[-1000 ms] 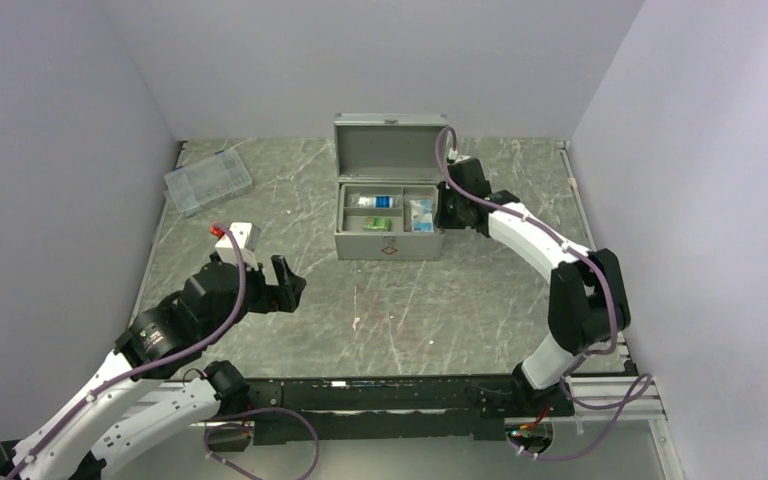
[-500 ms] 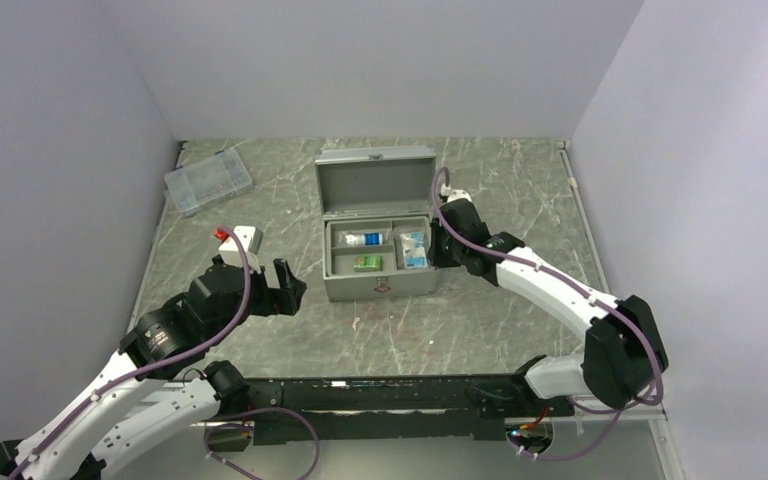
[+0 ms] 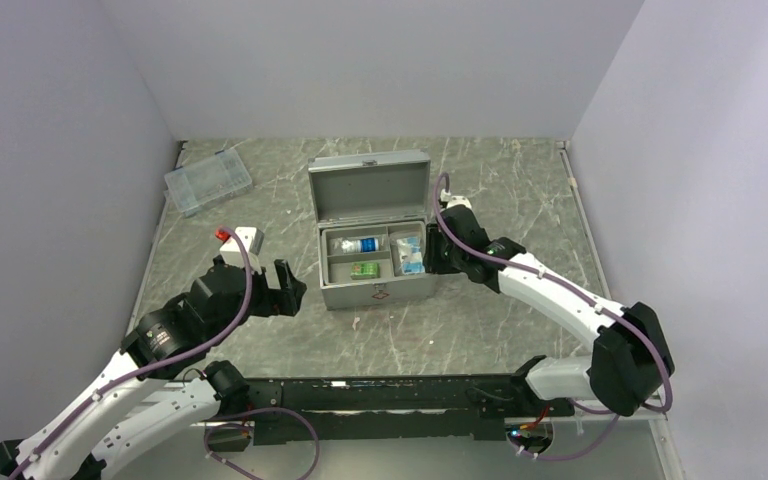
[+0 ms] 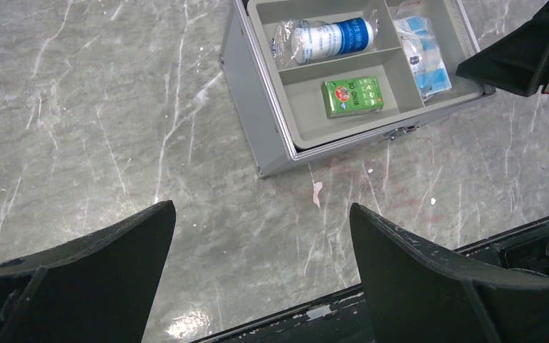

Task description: Organize the medicine kit

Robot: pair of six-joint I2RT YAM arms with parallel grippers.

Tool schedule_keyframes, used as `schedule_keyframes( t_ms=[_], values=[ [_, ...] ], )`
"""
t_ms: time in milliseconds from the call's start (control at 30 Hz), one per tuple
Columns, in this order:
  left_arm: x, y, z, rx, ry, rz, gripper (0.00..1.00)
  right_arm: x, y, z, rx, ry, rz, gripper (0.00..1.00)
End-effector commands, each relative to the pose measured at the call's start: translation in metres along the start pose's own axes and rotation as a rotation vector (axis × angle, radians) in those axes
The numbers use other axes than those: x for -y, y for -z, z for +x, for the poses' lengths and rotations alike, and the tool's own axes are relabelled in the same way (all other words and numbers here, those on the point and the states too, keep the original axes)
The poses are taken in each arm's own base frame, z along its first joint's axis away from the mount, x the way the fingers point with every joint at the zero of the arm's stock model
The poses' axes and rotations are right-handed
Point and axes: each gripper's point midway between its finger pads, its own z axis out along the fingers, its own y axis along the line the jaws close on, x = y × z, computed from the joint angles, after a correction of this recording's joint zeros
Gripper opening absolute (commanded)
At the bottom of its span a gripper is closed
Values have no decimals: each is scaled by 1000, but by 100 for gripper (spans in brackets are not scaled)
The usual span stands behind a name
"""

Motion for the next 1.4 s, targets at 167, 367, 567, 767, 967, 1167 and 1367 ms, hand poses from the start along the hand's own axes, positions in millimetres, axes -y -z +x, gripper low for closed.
schedule_keyframes(
  t_ms=[167,367,567,767,967,1167,1367],
  values=[
    [9,6,-7,4,22,41,99,-8,46,-82,195,5,32,54],
    [11,-1,6,-43,18,46,99,-6,69,-147,304,-12,28,59],
    [16,-7,15,-72,28,67,99,-16,77,-205,372,-52,-43,65],
    [27,-14,32,-135,26,131,99,-33,66,-225,376,-46,-101,65],
    [39,-23,52,-224,12,184,99,-48,62,-248,417,52,-160,65],
    [56,-22,75,-316,-3,297,98,-43,59,-265,465,93,-138,66],
    [68,-30,74,-319,18,336,98,-43,54,-280,468,98,-128,66]
  ],
)
